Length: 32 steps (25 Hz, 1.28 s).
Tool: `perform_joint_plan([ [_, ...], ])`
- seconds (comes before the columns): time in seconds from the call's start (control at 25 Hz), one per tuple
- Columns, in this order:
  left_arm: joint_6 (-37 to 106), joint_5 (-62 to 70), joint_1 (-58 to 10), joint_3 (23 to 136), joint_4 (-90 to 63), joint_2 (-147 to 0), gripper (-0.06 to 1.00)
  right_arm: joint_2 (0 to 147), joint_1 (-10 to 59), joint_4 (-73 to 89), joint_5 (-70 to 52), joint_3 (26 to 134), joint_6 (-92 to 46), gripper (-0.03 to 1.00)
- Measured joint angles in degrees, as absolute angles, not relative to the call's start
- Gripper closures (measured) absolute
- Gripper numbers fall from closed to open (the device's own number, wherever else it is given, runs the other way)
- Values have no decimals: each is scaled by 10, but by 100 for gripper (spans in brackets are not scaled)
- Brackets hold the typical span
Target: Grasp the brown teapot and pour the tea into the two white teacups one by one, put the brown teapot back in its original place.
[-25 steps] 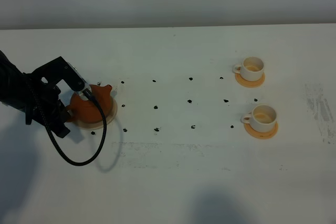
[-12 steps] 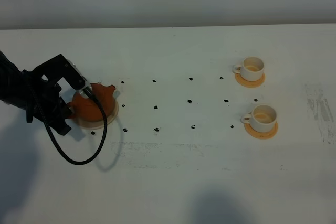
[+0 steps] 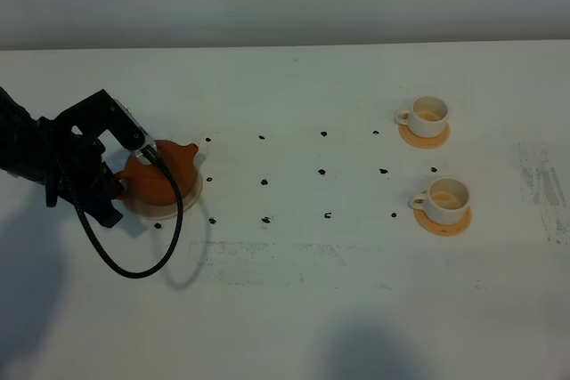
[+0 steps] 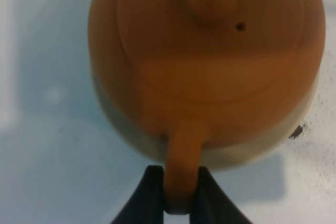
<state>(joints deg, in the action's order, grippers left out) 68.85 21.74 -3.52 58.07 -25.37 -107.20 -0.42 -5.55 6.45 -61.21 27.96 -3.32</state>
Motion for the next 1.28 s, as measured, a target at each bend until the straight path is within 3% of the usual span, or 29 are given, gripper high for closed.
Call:
perform_joint_plan([
  [1.28, 721, 216, -36, 577, -302, -1026, 86, -4, -55, 65, -612, 280, -33, 74],
])
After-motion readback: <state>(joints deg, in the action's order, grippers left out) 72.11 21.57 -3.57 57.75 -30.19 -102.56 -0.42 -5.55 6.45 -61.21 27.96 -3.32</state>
